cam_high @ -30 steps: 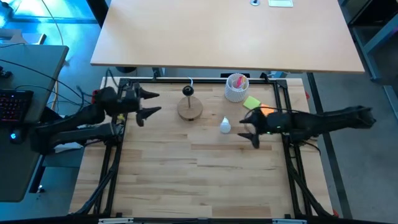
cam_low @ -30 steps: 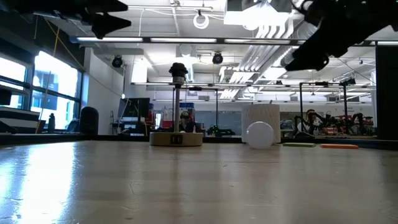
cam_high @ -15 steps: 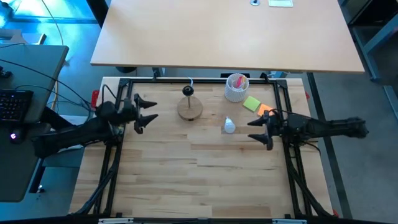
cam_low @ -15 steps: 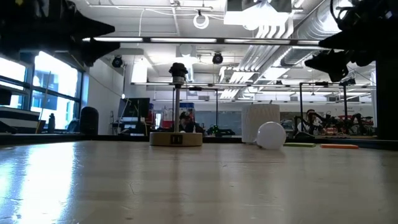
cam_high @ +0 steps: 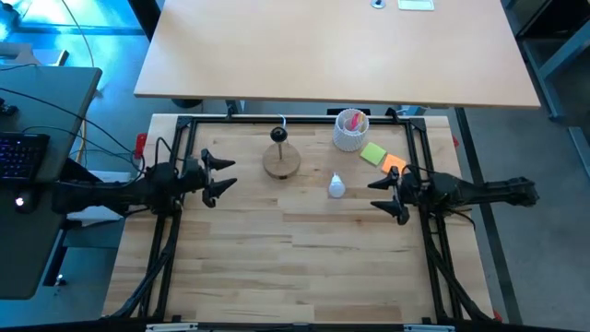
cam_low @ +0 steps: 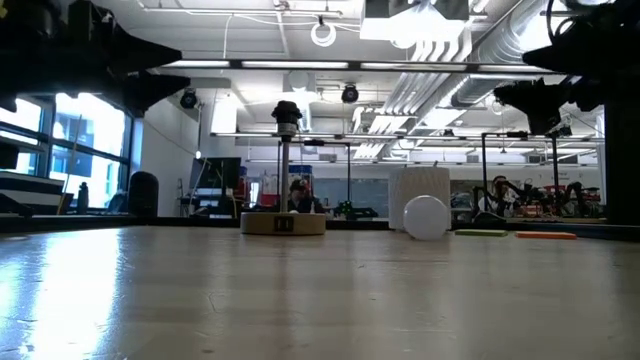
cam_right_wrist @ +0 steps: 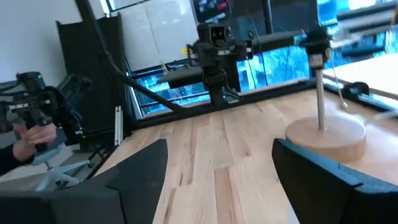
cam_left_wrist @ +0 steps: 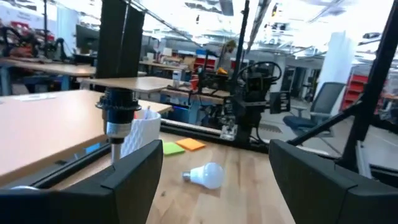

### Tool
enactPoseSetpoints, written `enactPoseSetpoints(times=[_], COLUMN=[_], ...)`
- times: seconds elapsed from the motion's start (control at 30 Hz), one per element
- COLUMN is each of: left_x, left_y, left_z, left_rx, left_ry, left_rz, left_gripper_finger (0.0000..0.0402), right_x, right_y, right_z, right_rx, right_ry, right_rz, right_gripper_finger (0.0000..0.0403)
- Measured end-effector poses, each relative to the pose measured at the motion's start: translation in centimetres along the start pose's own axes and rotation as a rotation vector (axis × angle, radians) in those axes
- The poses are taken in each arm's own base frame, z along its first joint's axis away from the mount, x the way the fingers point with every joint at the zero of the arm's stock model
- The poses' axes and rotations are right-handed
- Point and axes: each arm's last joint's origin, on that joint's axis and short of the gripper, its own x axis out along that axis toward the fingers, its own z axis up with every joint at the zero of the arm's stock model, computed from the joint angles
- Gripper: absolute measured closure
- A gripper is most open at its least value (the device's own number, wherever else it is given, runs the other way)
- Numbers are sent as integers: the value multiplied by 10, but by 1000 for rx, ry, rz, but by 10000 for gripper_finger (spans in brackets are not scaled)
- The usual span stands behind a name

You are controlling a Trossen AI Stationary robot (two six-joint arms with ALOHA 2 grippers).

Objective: Screw lightbulb
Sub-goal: Return to Home Position

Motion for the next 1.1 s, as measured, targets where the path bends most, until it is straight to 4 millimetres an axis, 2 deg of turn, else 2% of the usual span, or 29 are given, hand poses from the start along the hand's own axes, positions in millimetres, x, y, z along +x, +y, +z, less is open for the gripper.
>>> enactPoseSetpoints(times=[0.17,0.3,0.47,0.67,0.97,1.1], left_x=[0,-1,-1,-2,-9,-9], left_y=[-5,-7,-11,-8,-2,-3], left_z=[0,0,-2,-17,-40,-41], left_rx=[78,63,39,85,164,162], left_ry=[-9,-8,14,157,412,421], left_rz=[-11,-23,-44,41,80,63], left_gripper_finger=[112,112,112,112,112,112], right_x=[0,-1,0,0,0,-1], right_y=[2,3,2,-1,-4,-5], right_z=[5,11,9,-2,-8,-10], right_rx=[-80,-142,-143,-104,-118,-118], right_ry=[-45,-115,-87,17,78,95], right_rz=[35,39,35,-11,-75,-75], right_gripper_finger=[117,117,117,117,117,117])
